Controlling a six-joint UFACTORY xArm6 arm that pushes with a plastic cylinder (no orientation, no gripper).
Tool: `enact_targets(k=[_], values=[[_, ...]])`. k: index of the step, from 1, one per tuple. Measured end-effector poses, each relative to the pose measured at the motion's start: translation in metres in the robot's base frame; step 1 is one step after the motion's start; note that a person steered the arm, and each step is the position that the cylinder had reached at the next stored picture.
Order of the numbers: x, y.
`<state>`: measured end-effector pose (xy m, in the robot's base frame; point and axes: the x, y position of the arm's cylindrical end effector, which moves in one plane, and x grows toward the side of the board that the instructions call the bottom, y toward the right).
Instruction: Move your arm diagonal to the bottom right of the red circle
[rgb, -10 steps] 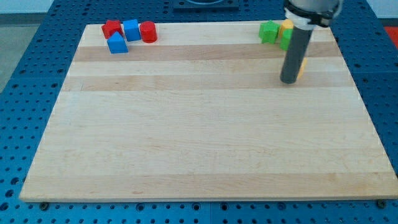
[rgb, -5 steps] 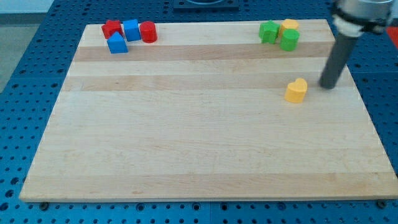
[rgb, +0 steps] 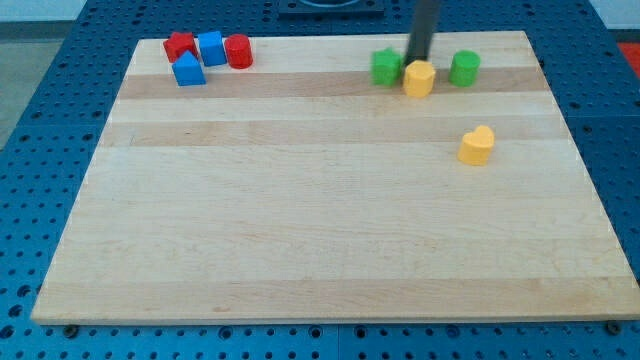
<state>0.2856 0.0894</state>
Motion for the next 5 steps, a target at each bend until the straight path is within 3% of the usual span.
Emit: enact_targets(k=[1, 2, 3, 5], values=[[0.044, 0.001], [0.093, 0.042], [0.113, 0.041], [0.111, 0.007]])
